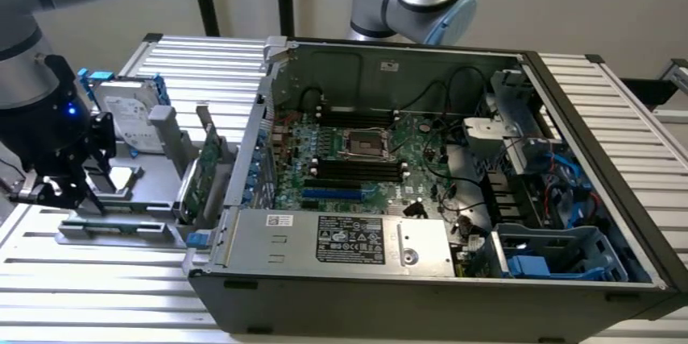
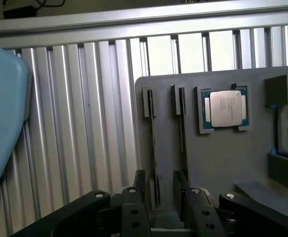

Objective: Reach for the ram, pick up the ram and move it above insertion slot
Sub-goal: 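Pick up the ram and move it above insertion slot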

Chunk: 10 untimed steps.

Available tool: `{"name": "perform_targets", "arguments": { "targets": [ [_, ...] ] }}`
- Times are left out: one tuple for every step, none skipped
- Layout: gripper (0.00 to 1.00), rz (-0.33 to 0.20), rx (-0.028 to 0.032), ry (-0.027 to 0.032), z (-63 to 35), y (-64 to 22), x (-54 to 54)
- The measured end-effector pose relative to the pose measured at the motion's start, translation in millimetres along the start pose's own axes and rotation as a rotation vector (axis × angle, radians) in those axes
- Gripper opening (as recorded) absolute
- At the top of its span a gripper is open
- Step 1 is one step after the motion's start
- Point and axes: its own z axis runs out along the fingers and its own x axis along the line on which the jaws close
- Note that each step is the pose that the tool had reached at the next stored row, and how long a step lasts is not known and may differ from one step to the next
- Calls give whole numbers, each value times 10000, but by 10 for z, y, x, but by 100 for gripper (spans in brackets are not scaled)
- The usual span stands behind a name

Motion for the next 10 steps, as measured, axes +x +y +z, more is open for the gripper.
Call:
{"name": "perform_targets", "arguments": {
  "targets": [
    [36, 0, 0, 0, 18, -1, 0],
    [36, -1, 0, 0, 36, -1, 0],
    [36, 0, 0, 0, 54, -1, 0],
    [36, 0, 0, 0, 72, -1, 0],
    [36, -1, 1, -1, 90, 0, 0],
    [36, -2, 1, -1, 109, 2, 0],
    [36, -4, -1, 1, 127, 4, 0],
    [36, -7, 0, 1, 145, 6, 1],
    [36, -12, 0, 0, 164, 9, 1],
    [36, -16, 0, 1, 182, 12, 2]
  ]
}}
